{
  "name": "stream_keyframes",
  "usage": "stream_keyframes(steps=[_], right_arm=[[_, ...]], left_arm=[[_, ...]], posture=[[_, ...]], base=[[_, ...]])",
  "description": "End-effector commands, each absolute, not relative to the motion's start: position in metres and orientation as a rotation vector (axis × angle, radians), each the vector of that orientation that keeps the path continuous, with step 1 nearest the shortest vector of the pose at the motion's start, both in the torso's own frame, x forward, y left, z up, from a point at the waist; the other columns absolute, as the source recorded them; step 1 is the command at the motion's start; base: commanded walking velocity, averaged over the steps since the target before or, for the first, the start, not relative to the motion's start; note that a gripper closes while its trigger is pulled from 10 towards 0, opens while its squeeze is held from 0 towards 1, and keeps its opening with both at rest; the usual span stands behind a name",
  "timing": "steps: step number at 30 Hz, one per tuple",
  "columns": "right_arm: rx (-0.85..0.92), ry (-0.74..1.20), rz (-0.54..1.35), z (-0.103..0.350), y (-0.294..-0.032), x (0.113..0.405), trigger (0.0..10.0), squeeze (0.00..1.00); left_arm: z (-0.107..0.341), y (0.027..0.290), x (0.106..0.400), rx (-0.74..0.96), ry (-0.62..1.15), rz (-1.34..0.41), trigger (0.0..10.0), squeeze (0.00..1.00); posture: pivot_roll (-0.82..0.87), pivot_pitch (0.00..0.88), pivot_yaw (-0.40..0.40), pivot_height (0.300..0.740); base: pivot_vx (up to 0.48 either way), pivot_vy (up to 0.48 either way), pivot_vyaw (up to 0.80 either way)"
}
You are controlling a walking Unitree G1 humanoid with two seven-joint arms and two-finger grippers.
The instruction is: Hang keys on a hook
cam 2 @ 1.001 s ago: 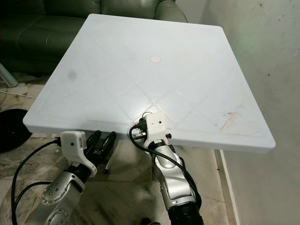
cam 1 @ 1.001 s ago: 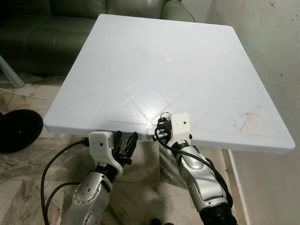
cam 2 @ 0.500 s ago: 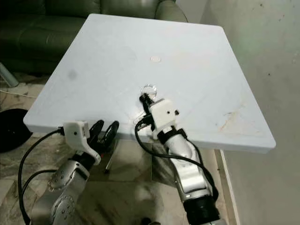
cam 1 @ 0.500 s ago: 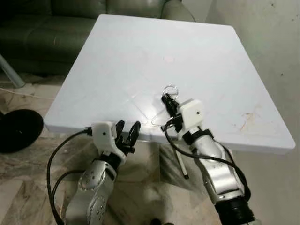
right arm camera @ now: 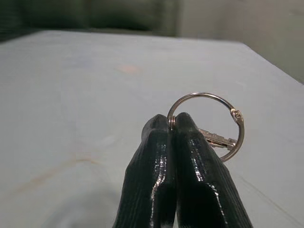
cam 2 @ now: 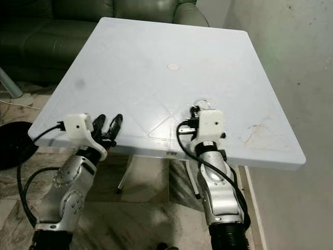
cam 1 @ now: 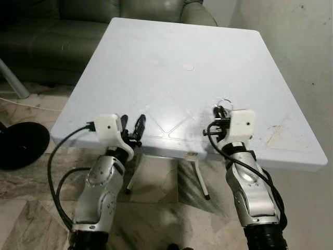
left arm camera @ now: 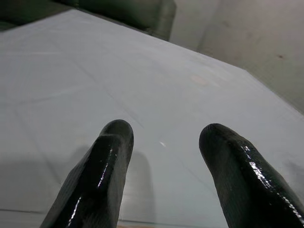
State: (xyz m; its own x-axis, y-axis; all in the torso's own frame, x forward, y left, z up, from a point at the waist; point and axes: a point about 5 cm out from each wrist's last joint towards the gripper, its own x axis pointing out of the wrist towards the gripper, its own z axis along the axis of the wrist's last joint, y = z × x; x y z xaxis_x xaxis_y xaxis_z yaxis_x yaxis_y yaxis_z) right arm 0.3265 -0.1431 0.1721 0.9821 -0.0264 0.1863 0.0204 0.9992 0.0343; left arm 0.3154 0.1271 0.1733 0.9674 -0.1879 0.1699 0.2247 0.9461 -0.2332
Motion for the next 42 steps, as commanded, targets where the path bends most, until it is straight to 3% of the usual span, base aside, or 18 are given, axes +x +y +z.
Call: stream_keyframes(steps=[1, 11, 18, 24, 29, 42], right_arm=[[0.036, -0.194, -0.119, 0.175, -0.158, 0.322, 10.0, 0.00], [0.071, -0.185, -0.217, 0.178, -0.180, 0.312, 10.0, 0.00], [0.133, -0.227, -0.147, 0.185, -0.178, 0.303, 10.0, 0.00], [0.077, -0.261, -0.082, 0.185, -0.176, 0.300, 10.0, 0.00], [0.084, -0.297, 0.007, 0.184, -0.176, 0.292, 10.0, 0.00], [0.088, -0.251, 0.013, 0.157, -0.180, 0.272, 10.0, 0.00]], left_arm=[[0.172, 0.134, 0.319, -0.248, -0.145, -0.175, 10.0, 0.00], [0.176, 0.141, 0.330, -0.243, -0.157, -0.189, 10.0, 0.00], [0.184, 0.146, 0.336, -0.271, -0.184, -0.189, 10.0, 0.00], [0.183, 0.149, 0.339, -0.271, -0.198, -0.185, 10.0, 0.00], [0.176, 0.148, 0.330, -0.284, -0.222, -0.207, 10.0, 0.00], [0.146, 0.156, 0.307, -0.255, -0.155, -0.220, 10.0, 0.00]], posture=[[0.09, 0.145, -0.048, 0.740], [0.07, 0.132, -0.028, 0.740], [0.05, 0.115, -0.002, 0.740], [0.05, 0.110, 0.001, 0.740], [0.04, 0.103, 0.006, 0.740], [0.04, 0.086, 0.010, 0.740]], base=[[0.000, 0.000, 0.00], [0.000, 0.000, 0.00], [0.000, 0.000, 0.00], [0.000, 0.000, 0.00], [0.000, 0.000, 0.00], [0.000, 0.000, 0.00]])
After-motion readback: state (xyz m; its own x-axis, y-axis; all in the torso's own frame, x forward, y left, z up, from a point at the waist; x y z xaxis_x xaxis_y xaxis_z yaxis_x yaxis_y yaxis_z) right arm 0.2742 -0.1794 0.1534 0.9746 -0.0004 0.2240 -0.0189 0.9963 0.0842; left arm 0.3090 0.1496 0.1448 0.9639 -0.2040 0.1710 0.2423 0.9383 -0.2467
